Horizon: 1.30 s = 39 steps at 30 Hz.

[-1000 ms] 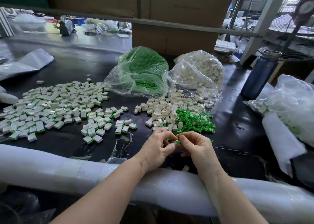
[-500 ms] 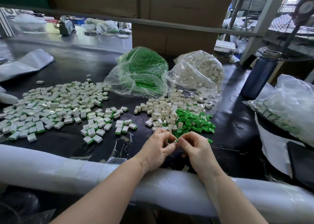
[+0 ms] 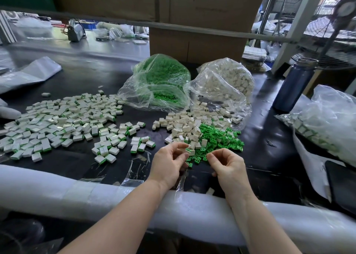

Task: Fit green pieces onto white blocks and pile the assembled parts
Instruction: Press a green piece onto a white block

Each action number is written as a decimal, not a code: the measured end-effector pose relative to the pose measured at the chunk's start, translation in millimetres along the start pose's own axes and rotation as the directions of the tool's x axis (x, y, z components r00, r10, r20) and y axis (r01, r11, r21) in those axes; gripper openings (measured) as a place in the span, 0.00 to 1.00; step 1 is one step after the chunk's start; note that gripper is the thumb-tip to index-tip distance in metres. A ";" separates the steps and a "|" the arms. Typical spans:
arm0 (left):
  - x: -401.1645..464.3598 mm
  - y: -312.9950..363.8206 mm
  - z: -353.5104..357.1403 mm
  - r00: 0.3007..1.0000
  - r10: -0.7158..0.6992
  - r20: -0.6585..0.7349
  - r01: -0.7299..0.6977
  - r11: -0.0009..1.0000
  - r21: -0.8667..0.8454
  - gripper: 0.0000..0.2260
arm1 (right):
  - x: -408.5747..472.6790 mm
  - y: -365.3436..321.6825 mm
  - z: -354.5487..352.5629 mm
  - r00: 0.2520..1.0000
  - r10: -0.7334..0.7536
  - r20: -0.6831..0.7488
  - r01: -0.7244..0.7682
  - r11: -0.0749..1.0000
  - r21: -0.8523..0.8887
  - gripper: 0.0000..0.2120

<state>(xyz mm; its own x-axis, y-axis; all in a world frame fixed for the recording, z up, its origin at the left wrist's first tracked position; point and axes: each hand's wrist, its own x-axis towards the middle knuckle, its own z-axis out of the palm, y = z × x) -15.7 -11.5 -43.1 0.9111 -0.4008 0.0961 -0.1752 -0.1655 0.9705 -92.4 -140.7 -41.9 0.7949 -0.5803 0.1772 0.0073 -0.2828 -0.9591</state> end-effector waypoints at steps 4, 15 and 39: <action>2.2 -1.5 -4.4 0.977 0.007 -0.211 -0.006 1.000 0.002 0.09 | -0.9 0.6 -2.3 1.000 0.014 -0.021 -0.014 1.000 -0.014 0.08; 10.1 -7.2 -13.3 0.895 -0.111 -0.432 0.165 0.982 0.089 0.16 | -1.4 -1.7 -2.6 0.999 0.028 -0.036 -0.029 0.999 -0.037 0.08; 1.9 -6.9 5.6 0.952 0.294 0.084 -0.281 0.737 0.614 0.21 | -3.0 3.0 11.3 0.973 -0.161 0.163 0.224 0.813 -0.537 0.13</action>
<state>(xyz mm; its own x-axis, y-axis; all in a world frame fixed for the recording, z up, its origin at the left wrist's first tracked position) -14.8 -16.1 -50.9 0.7849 -0.5057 0.3579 -0.6146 -0.5628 0.5527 -87.9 -131.2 -47.8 0.8715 -0.3951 0.2905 -0.1421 -0.7704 -0.6215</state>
